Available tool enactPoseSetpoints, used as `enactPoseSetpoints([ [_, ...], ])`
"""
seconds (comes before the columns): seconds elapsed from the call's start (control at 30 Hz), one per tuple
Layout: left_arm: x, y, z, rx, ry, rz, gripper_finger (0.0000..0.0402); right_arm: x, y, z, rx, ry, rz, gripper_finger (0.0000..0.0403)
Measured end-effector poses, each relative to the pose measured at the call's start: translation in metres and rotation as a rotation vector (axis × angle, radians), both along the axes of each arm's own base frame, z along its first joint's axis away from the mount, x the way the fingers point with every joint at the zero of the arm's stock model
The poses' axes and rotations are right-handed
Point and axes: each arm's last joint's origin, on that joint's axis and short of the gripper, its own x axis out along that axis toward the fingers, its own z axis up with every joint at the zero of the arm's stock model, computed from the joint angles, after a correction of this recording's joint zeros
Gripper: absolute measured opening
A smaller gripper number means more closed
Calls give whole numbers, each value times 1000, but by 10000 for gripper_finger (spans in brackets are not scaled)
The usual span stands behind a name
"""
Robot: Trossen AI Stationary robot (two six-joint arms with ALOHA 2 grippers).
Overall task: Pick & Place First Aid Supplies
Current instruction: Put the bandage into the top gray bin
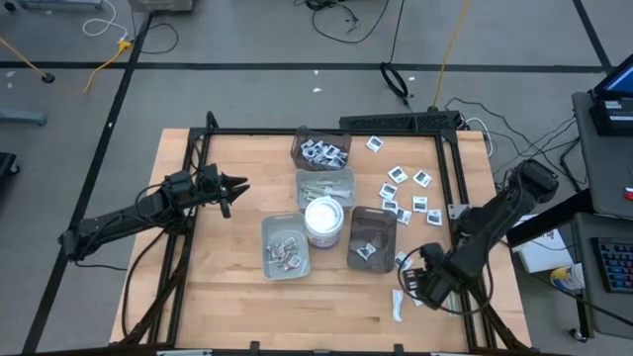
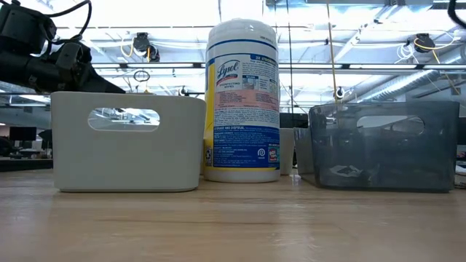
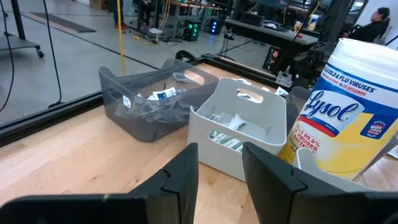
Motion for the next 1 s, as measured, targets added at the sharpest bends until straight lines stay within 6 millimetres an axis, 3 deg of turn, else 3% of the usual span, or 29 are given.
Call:
enactPoseSetpoints([
  [0.13, 0, 0, 0, 0, 0, 0, 129, -2, -2, -27, 57, -41, -13, 180],
  [0.27, 0, 0, 0, 0, 0, 0, 129, -6, -5, -40, 75, -31, -23, 180],
  [1.0, 0, 0, 0, 0, 0, 0, 129, -10, 0, -33, 122, -34, 7, 180],
])
